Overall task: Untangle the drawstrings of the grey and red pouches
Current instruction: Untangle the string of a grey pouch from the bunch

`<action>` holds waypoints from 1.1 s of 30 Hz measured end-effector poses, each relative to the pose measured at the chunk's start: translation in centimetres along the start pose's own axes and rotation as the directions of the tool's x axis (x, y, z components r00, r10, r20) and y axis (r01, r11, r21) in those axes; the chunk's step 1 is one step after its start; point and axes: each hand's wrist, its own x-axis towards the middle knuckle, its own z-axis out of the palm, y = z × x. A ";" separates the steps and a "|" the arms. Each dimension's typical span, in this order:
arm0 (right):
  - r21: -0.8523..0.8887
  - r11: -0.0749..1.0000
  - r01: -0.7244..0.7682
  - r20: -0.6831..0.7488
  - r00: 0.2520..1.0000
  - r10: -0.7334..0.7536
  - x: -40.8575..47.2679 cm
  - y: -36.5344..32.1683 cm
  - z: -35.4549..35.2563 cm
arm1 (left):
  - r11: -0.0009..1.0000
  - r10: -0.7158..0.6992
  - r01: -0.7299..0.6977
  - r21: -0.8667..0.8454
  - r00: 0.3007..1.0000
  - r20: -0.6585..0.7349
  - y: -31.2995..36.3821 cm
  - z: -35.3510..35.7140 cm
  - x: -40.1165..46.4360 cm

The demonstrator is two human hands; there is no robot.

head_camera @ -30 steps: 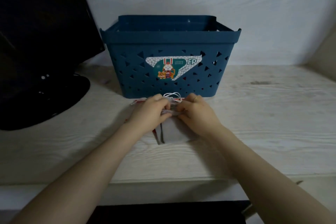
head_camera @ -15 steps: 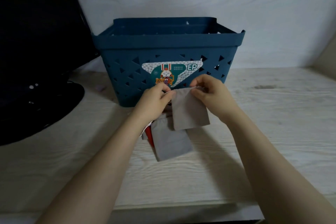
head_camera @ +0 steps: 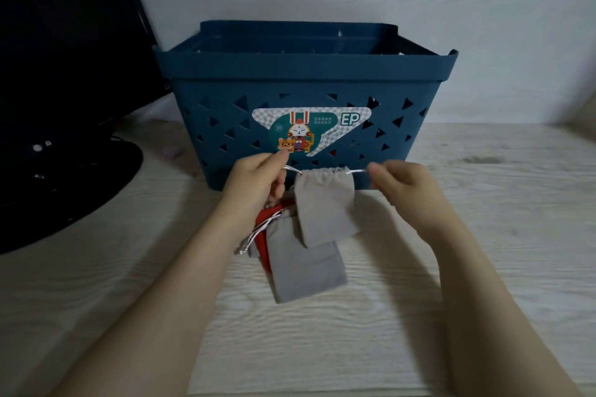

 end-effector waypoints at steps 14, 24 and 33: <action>0.985 -0.049 -0.166 0.173 0.946 0.275 0.0 -0.3 0.4 | 0.487 -0.260 0.408 -0.772 0.912 0.317 0.8 0.0 -0.3; 0.561 0.823 -0.092 -0.018 0.992 0.123 -1.4 -1.5 3.0 | 0.948 -0.181 0.210 -0.240 0.974 0.136 0.2 1.3 -1.3; 0.104 0.944 0.315 0.021 0.948 -0.318 -1.6 -0.5 5.7 | 0.994 -0.016 0.033 -0.105 0.987 0.160 0.3 1.7 -1.8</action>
